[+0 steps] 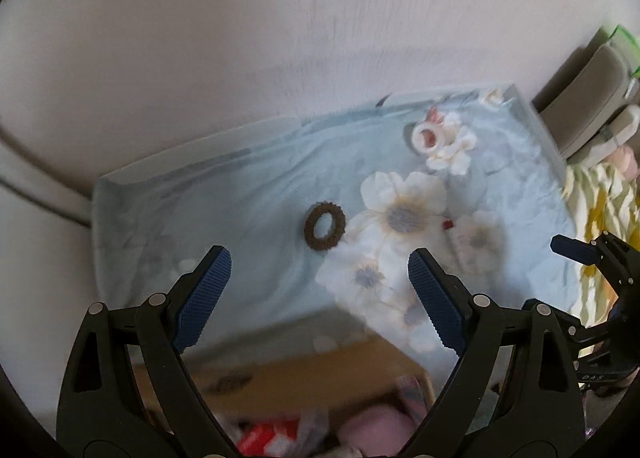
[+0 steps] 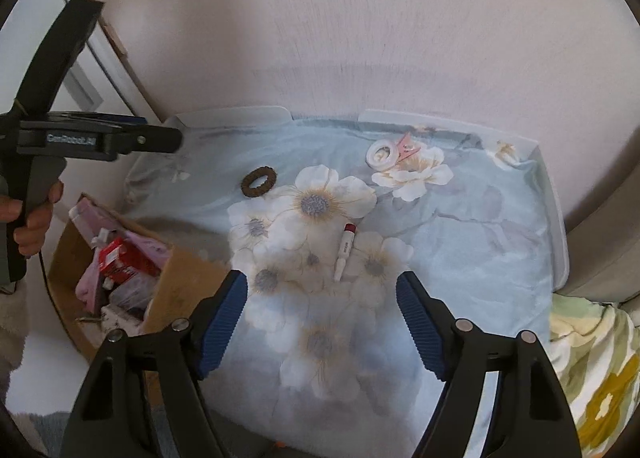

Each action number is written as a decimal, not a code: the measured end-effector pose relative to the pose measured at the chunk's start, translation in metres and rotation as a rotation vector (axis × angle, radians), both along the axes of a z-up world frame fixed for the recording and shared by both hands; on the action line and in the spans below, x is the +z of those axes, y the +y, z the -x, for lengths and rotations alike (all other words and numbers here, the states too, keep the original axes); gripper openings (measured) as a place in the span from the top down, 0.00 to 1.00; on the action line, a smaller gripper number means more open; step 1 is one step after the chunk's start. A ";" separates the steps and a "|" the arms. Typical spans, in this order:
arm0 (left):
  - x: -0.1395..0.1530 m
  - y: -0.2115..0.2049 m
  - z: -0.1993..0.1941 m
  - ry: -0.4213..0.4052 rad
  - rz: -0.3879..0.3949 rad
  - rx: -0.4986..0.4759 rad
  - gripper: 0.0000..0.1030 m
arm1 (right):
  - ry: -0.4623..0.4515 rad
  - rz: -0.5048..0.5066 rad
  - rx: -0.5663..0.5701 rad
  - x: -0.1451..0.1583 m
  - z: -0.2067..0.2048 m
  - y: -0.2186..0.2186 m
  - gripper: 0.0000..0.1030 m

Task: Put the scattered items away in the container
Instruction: 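Move both open tools back over the tray, then grasp the brown hair tie with the left tool while the right tool grasps the red-capped lip balm, then carry hair tie and lip balm into the cardboard box and open both tools, then move both open tools back over the tray toward the tape roll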

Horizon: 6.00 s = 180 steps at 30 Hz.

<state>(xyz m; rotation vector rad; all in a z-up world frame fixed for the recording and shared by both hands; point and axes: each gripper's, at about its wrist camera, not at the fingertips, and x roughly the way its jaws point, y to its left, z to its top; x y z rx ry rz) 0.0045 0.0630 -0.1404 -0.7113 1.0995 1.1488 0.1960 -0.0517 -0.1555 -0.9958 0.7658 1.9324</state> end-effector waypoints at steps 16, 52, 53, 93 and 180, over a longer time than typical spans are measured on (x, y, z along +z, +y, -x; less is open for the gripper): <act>-0.108 0.067 -0.004 0.062 0.275 0.008 0.15 | -0.069 0.137 -0.032 -0.085 0.031 0.060 0.52; -0.071 0.041 0.012 0.035 0.195 0.046 0.85 | -0.019 0.152 -0.113 -0.083 -0.029 0.040 0.90; -0.067 0.040 0.013 0.033 0.183 0.049 0.89 | -0.005 0.158 -0.119 -0.082 -0.035 0.040 0.90; 0.042 -0.206 0.175 -0.199 -0.017 0.419 0.90 | 0.094 0.091 0.476 0.025 0.149 -0.092 0.90; -0.066 0.044 -0.104 -0.147 -0.073 0.290 0.04 | 0.013 0.099 -0.105 -0.045 -0.072 0.149 0.27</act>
